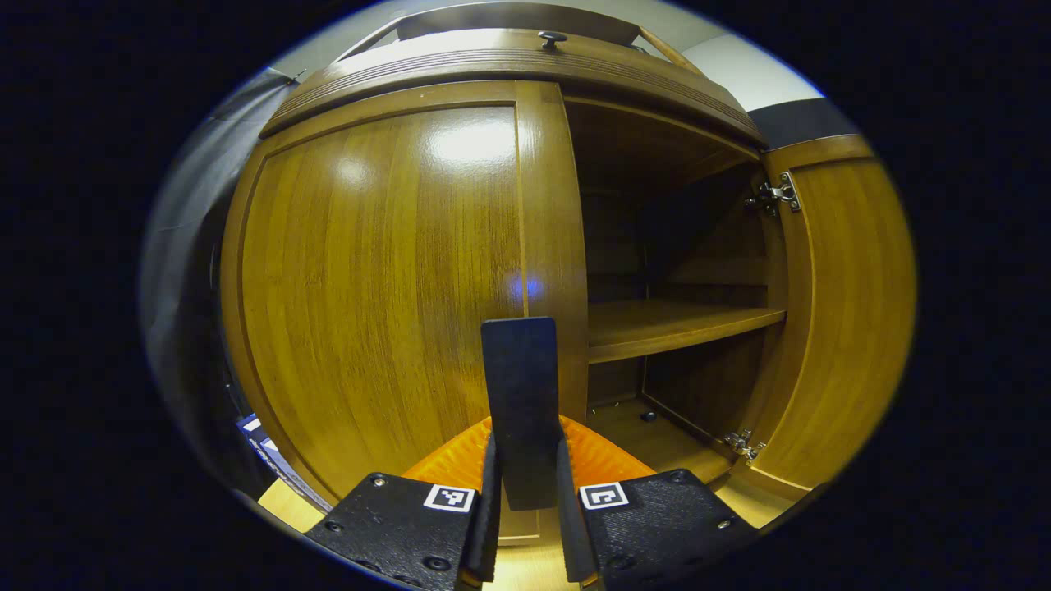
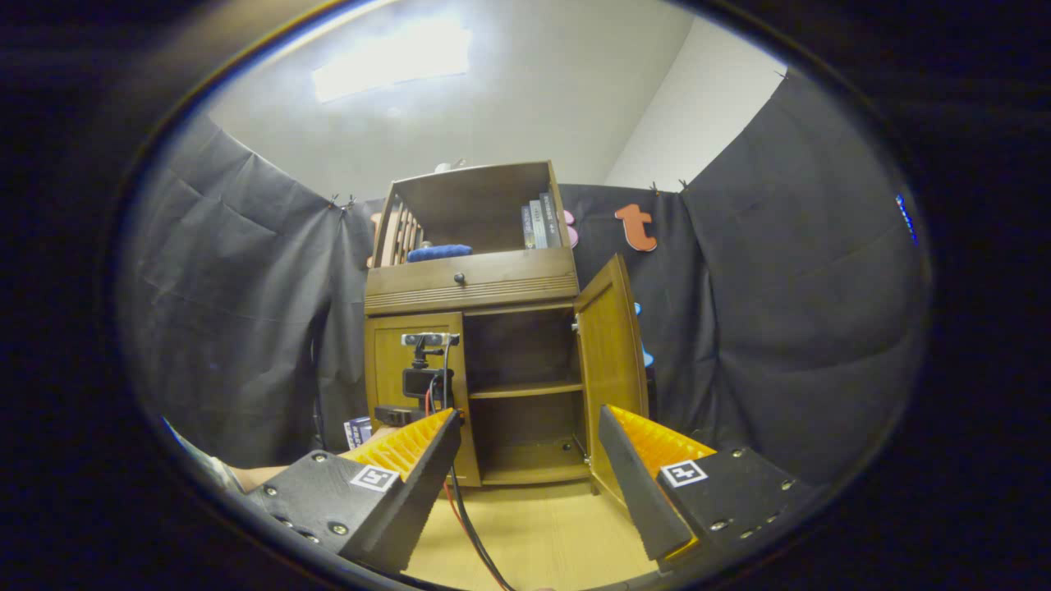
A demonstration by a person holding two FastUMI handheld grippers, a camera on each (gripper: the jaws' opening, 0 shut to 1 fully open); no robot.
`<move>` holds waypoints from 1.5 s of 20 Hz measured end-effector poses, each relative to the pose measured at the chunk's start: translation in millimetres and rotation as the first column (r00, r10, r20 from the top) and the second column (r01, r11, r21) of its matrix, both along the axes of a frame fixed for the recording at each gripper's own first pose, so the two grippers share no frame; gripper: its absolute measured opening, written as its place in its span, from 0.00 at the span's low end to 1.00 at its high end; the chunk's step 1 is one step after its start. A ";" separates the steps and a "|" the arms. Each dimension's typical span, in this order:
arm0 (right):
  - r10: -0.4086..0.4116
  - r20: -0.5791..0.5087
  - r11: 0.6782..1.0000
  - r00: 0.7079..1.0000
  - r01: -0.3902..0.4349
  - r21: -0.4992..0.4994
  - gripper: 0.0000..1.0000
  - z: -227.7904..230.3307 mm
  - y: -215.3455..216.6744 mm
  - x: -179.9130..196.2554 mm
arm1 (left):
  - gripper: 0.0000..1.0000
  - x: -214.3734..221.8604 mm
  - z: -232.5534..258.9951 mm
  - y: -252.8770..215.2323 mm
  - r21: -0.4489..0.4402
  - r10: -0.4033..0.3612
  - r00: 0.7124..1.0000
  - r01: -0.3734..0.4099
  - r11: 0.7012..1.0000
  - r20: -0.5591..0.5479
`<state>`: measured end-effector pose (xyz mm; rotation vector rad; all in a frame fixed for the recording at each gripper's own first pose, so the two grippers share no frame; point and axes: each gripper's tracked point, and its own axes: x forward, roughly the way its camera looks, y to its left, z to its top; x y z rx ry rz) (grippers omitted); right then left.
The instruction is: Open the right door of the double-door shoe cabinet with the right hand, and open the left door with the left hand.
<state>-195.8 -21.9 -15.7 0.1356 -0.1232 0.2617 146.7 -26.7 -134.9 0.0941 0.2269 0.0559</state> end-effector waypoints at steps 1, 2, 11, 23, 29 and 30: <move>-0.009 0.003 1.000 1.000 0.009 0.001 1.00 1.9 -2.9 -0.2 | 0.33 -7.1 0.0 0.6 0.001 -0.002 1.000 0.002 1.000 -0.009; -0.022 0.005 1.000 1.000 0.022 0.004 0.96 2.4 -6.6 -0.9 | 0.33 -12.5 0.5 0.3 0.003 -0.009 1.000 0.009 1.000 -0.011; -0.059 -0.020 0.998 0.998 0.059 -0.002 0.96 -1.1 -18.3 4.8 | 0.33 -49.8 6.3 0.1 0.001 -0.066 0.998 0.066 0.998 -0.008; -0.120 -0.051 0.993 0.991 0.120 -0.008 1.00 -13.5 -33.9 16.3 | 0.33 -118.6 17.9 17.5 -0.010 -0.114 0.993 0.114 0.993 -0.006; -0.130 -0.073 0.991 0.989 0.133 0.031 0.96 -23.4 -34.4 23.2 | 0.32 -157.1 25.5 37.5 -0.021 -0.121 0.993 0.121 0.992 -0.004; -0.131 -0.079 0.991 0.988 0.133 0.030 0.96 -26.8 -34.0 24.1 | 0.34 -163.2 27.3 42.1 -0.020 -0.117 0.993 0.117 0.993 0.001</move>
